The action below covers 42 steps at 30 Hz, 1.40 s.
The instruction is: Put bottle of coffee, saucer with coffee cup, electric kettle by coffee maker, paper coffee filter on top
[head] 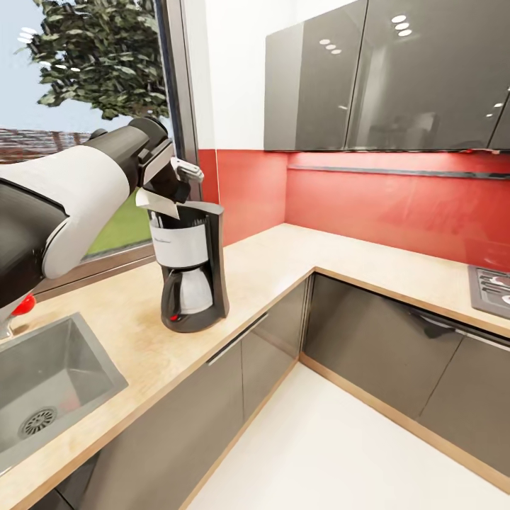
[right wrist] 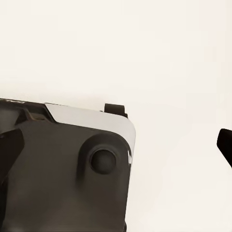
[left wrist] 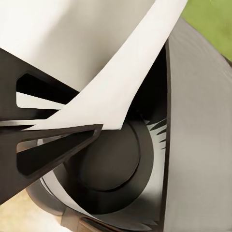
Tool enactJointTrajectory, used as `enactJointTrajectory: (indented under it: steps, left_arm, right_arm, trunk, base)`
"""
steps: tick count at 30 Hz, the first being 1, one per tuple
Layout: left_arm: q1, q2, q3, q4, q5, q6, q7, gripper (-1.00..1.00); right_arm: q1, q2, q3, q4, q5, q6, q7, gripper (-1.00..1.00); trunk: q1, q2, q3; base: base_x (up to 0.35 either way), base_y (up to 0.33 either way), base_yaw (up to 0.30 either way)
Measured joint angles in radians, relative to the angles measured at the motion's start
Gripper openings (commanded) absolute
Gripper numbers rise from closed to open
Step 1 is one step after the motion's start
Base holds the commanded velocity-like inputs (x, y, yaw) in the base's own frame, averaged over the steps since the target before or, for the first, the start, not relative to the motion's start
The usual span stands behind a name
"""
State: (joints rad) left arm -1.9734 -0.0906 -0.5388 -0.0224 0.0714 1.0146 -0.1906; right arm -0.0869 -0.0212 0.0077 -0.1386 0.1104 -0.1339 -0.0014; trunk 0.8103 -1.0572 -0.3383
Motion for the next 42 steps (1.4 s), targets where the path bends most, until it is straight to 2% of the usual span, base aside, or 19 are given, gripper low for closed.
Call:
enactJointTrajectory:
  steps: [11, 42]
  left_arm:
    - [0.0, 0.0, 0.0, 0.0, 0.0, 0.0, 0.0, -1.0]
    - [0.0, 0.002, 0.0, 0.0, 0.0, 0.001, 0.0, -1.0]
  right_arm:
    - [0.0, 0.0, 0.0, 0.0, 0.0, 0.0, 0.0, 1.0]
    - [0.0, 0.0, 0.0, 0.0, 0.0, 0.0, 0.0, 1.0]
  trunk:
    - [0.0, 0.0, -0.01]
    - [0.0, 0.0, -0.02]
  base:
    - [0.0, 0.0, 0.0]
    - [0.0, 0.0, 0.0]
